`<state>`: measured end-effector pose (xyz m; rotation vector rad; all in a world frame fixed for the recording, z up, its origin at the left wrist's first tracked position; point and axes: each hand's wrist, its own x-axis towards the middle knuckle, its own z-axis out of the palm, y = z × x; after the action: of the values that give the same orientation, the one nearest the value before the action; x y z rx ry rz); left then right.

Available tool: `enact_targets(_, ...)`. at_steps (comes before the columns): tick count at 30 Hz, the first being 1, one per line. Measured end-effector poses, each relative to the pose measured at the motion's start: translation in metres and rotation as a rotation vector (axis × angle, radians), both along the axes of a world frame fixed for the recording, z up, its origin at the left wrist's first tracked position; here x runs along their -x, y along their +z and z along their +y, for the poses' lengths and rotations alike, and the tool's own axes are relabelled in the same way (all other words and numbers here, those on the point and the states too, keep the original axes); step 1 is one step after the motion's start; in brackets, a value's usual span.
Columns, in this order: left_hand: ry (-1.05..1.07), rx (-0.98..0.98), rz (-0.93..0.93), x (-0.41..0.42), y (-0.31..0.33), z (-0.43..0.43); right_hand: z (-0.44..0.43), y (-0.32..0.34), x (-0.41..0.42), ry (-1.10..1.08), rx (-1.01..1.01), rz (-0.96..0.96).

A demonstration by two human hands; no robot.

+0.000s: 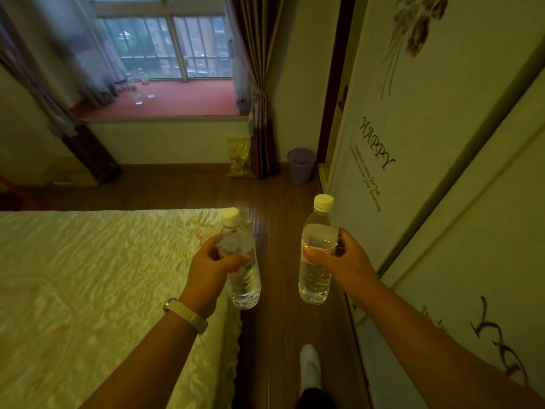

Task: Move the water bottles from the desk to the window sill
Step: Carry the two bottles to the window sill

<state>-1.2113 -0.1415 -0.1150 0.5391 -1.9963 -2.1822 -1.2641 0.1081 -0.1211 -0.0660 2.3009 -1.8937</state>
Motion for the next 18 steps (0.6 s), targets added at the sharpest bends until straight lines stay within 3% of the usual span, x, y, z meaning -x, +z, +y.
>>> enact_targets(18,0.151,0.007,0.005,0.231,0.018,-0.005,-0.013,0.013,0.264,0.180,0.052,-0.036)
